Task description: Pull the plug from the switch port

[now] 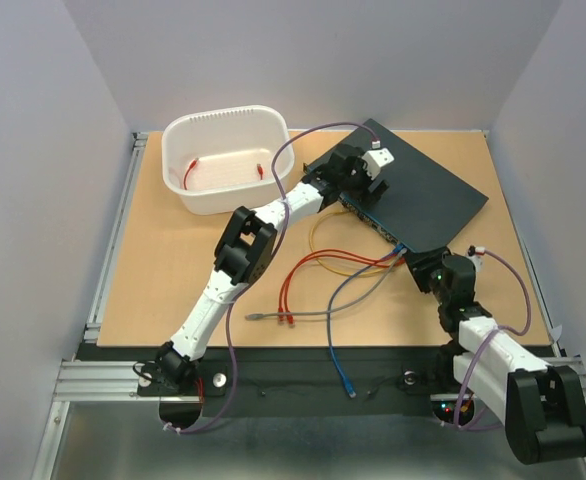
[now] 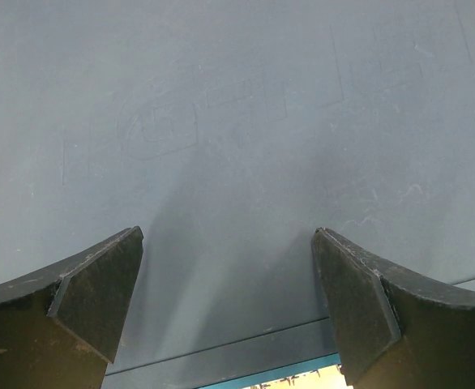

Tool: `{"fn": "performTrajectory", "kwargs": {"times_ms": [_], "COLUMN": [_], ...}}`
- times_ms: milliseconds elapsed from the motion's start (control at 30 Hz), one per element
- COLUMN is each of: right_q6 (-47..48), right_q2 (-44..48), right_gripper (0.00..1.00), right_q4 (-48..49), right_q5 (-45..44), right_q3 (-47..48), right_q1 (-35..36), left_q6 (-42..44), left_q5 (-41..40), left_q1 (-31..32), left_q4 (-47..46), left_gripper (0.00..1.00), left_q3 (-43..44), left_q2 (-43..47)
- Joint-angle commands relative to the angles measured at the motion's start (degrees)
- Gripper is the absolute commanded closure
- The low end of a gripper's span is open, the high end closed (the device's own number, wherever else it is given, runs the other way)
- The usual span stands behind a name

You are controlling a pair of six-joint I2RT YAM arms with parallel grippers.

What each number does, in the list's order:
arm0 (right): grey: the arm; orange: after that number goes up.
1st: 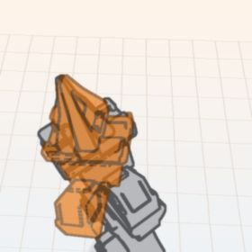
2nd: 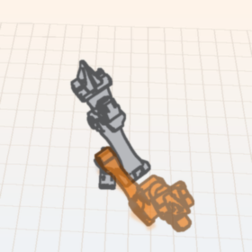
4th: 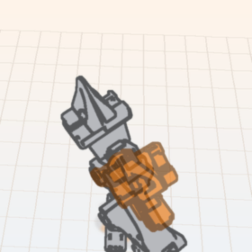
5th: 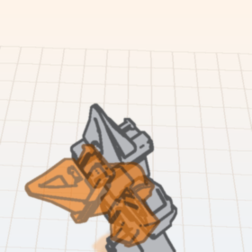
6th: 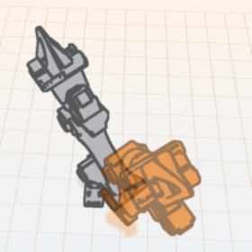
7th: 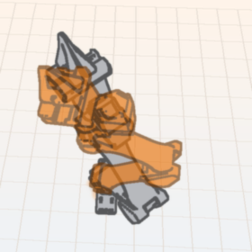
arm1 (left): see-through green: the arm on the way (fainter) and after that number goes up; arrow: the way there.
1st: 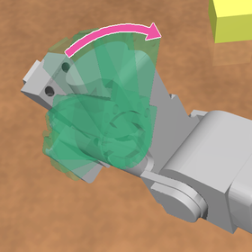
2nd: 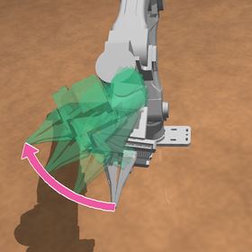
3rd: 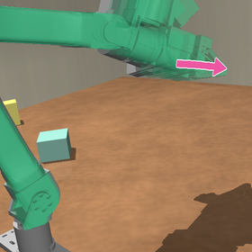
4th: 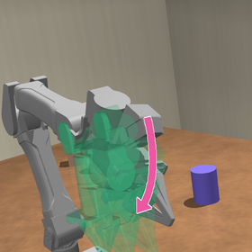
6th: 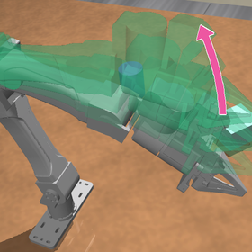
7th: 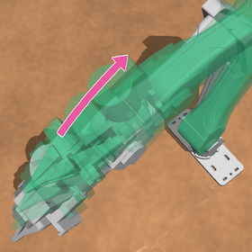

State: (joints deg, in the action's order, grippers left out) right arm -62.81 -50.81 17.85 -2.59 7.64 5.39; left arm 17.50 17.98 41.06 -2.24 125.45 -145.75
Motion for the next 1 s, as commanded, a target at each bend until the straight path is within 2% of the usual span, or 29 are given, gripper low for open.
{"fn": "performTrajectory", "kwargs": {"times_ms": [0, 233, 533, 700, 967], "right_q6": [-1.0, -3.55, -7.5, -11.02, -10.58], "right_q2": [-1.4, -2.01, -12.56, -13.09, -16.86], "right_gripper": [0.52, 0.54, 0.58, 0.65, 0.65], "right_q4": [1.23, 4.73, 14.92, 18.27, 27.32], "right_q5": [-2.77, -7.07, -5.94, -9.88, -10.24], "right_q3": [-0.52, -1.75, -1.92, -5.0, -6.41], "right_q1": [-0.9, -1.61, -1.79, -1.78, -1.96], "left_q6": [-0.53, -0.71, -0.8, -0.8, -1.24], "left_q5": [-0.22, -0.31, -1.02, -0.49, -0.49], "left_q1": [0.43, 0.87, 1.57, 2.01, 2.18], "left_q4": [-2.07, -2.42, -2.42, -2.51, -2.95], "left_gripper": [0.02, 0.02, 0.03, 0.04, 0.04], "left_q3": [1.64, 2.52, 2.17, 2.17, 1.91], "left_q2": [1.96, 1.17, 1.61, 2.05, 2.14]}}
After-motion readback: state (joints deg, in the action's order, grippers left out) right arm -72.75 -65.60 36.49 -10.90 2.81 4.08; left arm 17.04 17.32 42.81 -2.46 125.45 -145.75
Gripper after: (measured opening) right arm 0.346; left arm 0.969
